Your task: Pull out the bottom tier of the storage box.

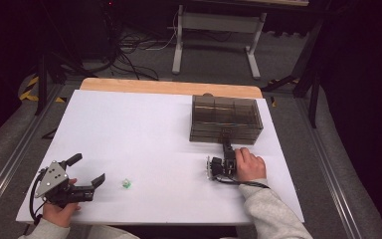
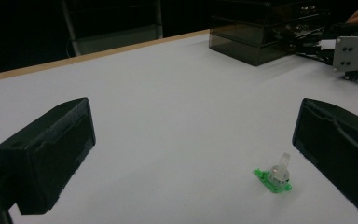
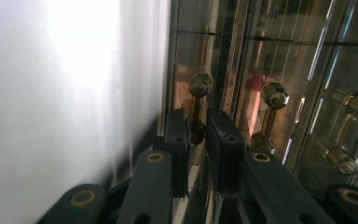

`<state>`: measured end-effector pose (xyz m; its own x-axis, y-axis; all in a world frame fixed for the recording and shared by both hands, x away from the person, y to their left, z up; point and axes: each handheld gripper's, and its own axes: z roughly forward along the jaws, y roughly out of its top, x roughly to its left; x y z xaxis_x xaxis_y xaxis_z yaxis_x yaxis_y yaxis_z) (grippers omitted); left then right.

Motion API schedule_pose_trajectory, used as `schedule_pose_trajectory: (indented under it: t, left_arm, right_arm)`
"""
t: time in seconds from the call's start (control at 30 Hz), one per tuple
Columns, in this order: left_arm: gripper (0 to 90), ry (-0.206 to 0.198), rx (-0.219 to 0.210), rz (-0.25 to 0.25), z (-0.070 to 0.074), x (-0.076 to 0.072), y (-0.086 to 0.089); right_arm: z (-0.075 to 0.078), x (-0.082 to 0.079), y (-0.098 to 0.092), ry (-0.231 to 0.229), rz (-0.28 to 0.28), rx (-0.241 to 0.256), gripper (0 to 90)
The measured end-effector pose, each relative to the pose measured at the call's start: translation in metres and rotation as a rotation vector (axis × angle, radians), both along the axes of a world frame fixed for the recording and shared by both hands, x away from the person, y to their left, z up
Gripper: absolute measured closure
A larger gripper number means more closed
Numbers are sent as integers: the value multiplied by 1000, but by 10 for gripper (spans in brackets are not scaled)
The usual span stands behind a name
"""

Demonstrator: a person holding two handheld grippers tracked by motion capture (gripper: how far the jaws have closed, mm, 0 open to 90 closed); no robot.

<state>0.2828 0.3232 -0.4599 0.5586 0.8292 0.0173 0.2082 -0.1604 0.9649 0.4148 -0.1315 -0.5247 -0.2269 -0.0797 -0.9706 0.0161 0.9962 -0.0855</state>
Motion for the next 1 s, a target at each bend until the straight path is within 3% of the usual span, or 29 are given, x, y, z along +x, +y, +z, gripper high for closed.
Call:
schedule_pose_trajectory:
  t: [1.0]
  left_arm:
    - [3,1,-1,0,0,-1,0]
  right_arm:
    - [-2,-2,0,-25,2,-6,814]
